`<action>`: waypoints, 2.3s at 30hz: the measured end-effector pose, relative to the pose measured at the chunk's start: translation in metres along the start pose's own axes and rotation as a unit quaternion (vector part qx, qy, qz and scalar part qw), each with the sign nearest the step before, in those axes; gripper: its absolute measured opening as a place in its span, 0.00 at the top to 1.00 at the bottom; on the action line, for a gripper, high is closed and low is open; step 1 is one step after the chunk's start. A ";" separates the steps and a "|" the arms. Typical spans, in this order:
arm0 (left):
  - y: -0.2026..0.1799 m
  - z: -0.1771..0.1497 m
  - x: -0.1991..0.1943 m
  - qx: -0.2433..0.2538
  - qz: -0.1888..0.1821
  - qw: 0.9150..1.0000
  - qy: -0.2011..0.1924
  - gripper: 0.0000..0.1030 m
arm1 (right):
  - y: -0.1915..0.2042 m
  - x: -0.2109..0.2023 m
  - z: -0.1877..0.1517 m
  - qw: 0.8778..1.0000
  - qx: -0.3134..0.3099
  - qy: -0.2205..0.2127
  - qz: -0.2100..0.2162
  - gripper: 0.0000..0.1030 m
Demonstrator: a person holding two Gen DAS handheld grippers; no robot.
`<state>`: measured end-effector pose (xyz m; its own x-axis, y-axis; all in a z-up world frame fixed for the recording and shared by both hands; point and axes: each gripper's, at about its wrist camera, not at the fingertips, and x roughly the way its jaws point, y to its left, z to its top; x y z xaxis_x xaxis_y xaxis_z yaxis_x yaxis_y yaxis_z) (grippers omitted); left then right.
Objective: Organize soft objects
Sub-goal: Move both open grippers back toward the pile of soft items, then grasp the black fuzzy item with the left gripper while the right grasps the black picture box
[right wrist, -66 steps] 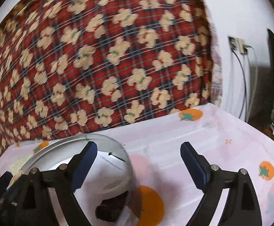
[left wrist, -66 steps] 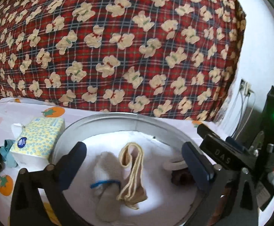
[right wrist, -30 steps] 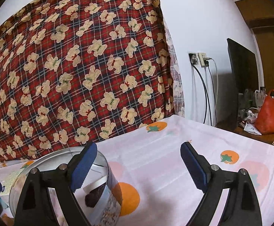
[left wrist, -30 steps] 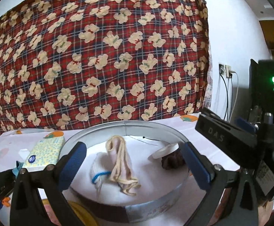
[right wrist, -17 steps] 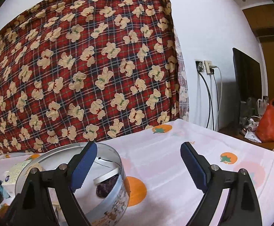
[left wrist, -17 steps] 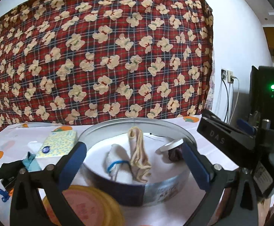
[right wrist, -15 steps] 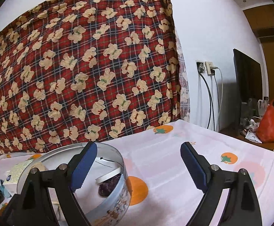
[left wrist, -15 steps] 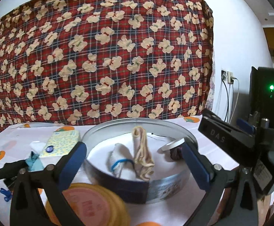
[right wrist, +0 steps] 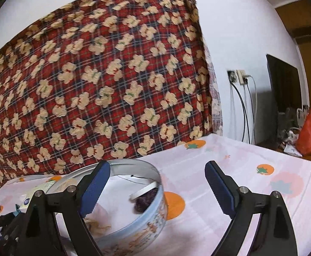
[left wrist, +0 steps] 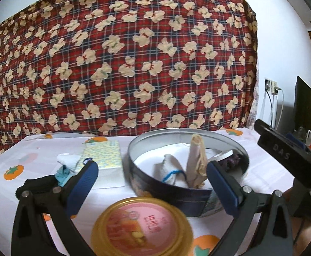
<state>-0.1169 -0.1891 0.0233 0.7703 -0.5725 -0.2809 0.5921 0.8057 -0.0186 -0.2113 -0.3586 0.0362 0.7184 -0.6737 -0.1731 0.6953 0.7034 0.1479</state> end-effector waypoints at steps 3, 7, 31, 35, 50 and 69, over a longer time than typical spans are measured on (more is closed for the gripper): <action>0.010 -0.001 -0.002 -0.002 0.007 1.000 0.002 0.01 | 0.013 -0.007 -0.002 1.000 -0.008 -0.006 0.010 0.11; 0.028 -0.001 -0.004 -0.005 0.022 1.000 0.004 0.01 | 0.030 -0.015 -0.005 0.999 -0.012 -0.008 0.029 0.11; 0.162 -0.009 -0.005 -0.071 0.121 0.989 0.048 0.01 | 0.152 -0.036 -0.035 0.988 -0.037 0.026 0.147 0.11; 0.176 -0.010 -0.002 -0.076 0.135 0.986 0.061 0.01 | 0.176 -0.037 -0.041 0.986 -0.063 0.033 0.151 0.11; 0.250 -0.020 0.004 -0.136 0.160 0.971 0.118 0.01 | 0.183 -0.035 -0.045 0.983 -0.030 0.056 0.170 0.11; 0.226 -0.027 0.088 -0.161 0.080 0.951 0.251 0.41 | 0.179 -0.030 -0.046 0.983 -0.016 0.072 0.170 0.11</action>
<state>0.0784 -0.0530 -0.0317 0.5861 -0.3581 -0.7268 0.3106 0.9278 -0.2067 -0.1099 -0.2022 0.0232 0.8967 -0.3620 -0.2548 0.4136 0.8903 0.1906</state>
